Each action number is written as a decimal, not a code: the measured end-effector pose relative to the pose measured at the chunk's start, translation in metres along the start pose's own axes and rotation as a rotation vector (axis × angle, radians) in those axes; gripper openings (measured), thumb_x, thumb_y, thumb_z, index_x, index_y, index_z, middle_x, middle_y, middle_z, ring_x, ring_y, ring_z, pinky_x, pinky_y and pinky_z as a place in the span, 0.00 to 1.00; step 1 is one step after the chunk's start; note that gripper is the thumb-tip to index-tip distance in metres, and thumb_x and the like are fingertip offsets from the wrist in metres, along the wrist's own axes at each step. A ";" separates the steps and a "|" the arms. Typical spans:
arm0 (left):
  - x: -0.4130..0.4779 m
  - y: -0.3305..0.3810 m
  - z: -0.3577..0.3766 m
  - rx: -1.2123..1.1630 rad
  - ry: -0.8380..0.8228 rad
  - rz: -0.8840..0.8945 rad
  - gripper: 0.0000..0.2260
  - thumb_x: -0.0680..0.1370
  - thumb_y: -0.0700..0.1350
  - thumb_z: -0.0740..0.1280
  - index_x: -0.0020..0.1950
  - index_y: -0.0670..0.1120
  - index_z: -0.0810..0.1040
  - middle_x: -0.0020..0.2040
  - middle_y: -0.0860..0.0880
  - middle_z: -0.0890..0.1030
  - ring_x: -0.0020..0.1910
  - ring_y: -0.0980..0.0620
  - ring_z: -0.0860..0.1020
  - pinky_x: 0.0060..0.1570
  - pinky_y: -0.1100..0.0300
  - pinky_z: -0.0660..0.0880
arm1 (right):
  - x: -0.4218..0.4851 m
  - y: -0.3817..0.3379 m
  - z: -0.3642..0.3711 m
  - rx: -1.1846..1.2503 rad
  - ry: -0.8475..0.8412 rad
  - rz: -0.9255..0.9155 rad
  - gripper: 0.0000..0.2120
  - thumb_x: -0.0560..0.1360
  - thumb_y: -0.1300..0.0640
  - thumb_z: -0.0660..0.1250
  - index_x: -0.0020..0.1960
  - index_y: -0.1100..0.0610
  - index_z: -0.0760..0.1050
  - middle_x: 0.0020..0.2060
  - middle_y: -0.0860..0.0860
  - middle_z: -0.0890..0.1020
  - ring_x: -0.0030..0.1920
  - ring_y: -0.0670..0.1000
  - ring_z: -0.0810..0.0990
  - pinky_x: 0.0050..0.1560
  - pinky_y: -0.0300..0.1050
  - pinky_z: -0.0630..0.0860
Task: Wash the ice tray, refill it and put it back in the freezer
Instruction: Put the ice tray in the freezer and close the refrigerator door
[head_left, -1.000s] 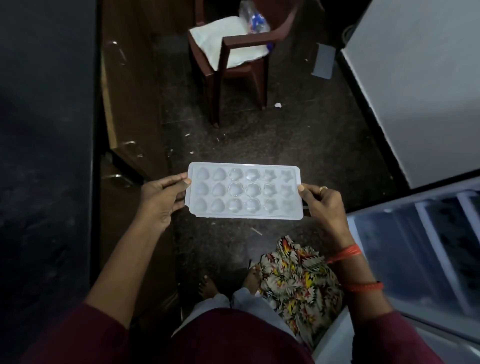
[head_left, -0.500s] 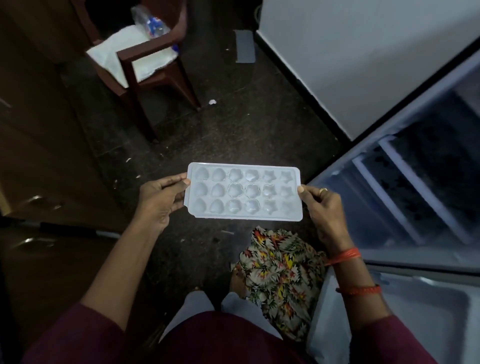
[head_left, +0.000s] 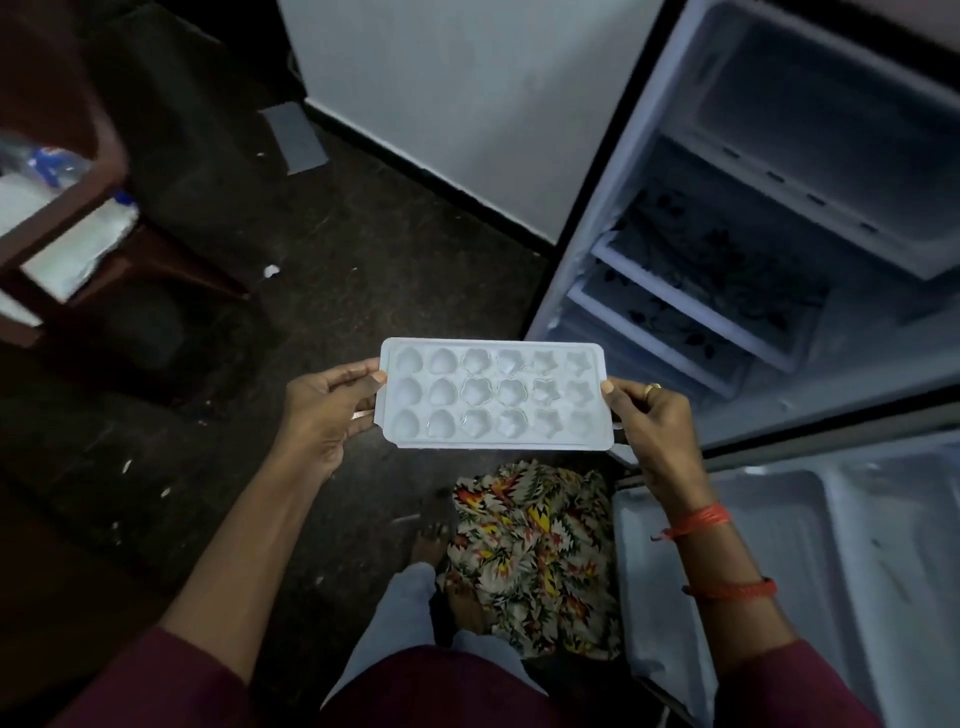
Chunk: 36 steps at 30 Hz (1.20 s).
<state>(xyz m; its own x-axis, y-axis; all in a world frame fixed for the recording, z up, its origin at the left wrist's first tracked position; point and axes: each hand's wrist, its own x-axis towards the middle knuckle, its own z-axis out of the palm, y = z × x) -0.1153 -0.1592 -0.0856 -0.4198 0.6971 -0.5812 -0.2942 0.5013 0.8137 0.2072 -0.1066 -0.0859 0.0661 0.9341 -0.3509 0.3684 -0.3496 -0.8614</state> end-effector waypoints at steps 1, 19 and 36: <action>0.005 0.005 0.007 0.015 -0.028 0.005 0.09 0.78 0.35 0.72 0.58 0.39 0.83 0.45 0.45 0.87 0.37 0.53 0.86 0.35 0.59 0.83 | 0.001 -0.001 -0.004 0.006 0.025 0.005 0.25 0.68 0.36 0.69 0.53 0.54 0.85 0.47 0.48 0.87 0.48 0.51 0.86 0.52 0.61 0.82; 0.060 0.095 0.146 0.232 -0.461 0.098 0.10 0.78 0.30 0.69 0.58 0.39 0.82 0.42 0.49 0.87 0.38 0.56 0.86 0.37 0.61 0.84 | 0.030 -0.024 -0.078 0.226 0.459 0.042 0.06 0.78 0.58 0.70 0.54 0.55 0.84 0.46 0.51 0.87 0.49 0.50 0.86 0.56 0.56 0.82; 0.057 0.135 0.286 0.237 -0.572 0.179 0.09 0.77 0.31 0.72 0.56 0.38 0.83 0.43 0.49 0.87 0.37 0.57 0.86 0.37 0.63 0.83 | 0.070 -0.037 -0.177 0.393 0.603 0.016 0.09 0.79 0.65 0.67 0.58 0.62 0.80 0.42 0.54 0.85 0.36 0.46 0.85 0.33 0.37 0.78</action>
<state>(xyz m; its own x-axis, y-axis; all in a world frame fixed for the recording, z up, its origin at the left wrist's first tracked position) 0.0662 0.0952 -0.0102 0.0983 0.9109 -0.4007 -0.0373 0.4057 0.9132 0.3619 -0.0158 -0.0138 0.6110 0.7663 -0.1985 0.0099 -0.2582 -0.9660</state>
